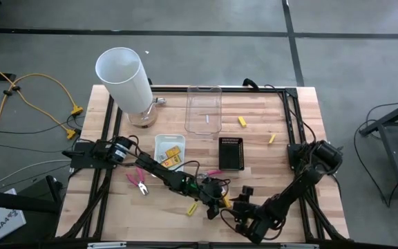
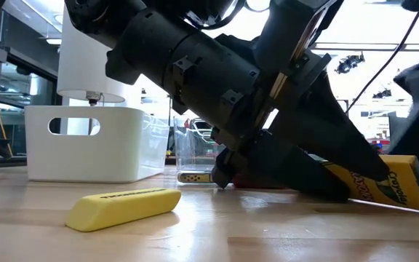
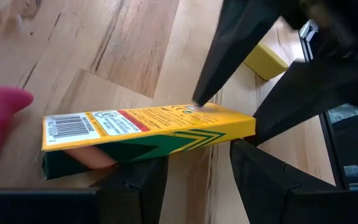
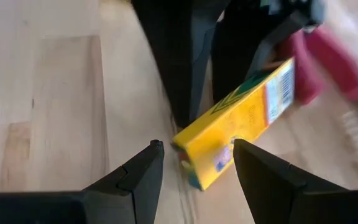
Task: Pick & Place School Supplies
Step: Put the box of crayon into the white bin
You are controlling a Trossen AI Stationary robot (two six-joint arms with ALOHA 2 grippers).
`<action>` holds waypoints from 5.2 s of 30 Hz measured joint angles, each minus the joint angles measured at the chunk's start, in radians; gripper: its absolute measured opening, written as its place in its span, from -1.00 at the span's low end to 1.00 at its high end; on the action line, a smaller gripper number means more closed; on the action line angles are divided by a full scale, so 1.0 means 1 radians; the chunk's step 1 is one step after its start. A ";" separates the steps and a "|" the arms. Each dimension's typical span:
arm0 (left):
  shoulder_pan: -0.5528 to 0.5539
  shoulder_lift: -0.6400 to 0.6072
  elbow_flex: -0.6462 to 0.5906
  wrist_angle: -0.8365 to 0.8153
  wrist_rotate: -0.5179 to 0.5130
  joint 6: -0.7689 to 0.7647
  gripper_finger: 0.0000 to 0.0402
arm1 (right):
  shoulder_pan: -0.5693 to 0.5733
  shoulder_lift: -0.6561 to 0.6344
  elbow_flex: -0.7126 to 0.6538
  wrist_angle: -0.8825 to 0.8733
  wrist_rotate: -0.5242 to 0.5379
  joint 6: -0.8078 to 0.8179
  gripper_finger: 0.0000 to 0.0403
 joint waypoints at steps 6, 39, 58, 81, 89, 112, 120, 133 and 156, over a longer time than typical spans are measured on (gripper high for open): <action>0.001 0.000 0.000 0.006 0.000 0.003 -0.16 | -0.002 0.053 0.001 0.042 0.014 0.000 -0.07; 0.001 0.000 0.000 0.012 -0.003 0.000 -0.16 | 0.012 0.051 0.001 -0.060 0.040 0.135 -0.83; -0.018 0.000 0.001 0.010 0.027 0.080 -0.16 | 0.031 -0.025 -0.001 -0.290 0.003 0.243 -0.96; -0.011 -0.034 0.000 0.018 0.078 0.328 -0.26 | 0.195 -0.245 0.000 -0.359 -0.017 0.284 -0.97; 0.015 -0.034 0.000 0.207 0.078 0.431 -0.26 | 0.255 -0.249 0.000 -0.345 -0.024 0.303 -0.97; 0.034 -0.035 0.001 0.351 0.155 0.445 -0.26 | 0.228 -0.249 0.000 -0.289 0.040 0.171 -0.97; 0.034 -0.035 0.001 0.346 0.180 0.444 -0.36 | 0.226 -0.249 0.000 -0.283 0.056 0.152 -0.97; 0.033 -0.035 0.001 0.346 0.186 0.445 -0.83 | 0.226 -0.249 0.001 -0.278 0.056 0.152 -0.97; 0.034 -0.035 0.001 0.344 0.166 0.365 -0.82 | 0.226 -0.249 0.001 -0.300 0.022 0.157 -0.23</action>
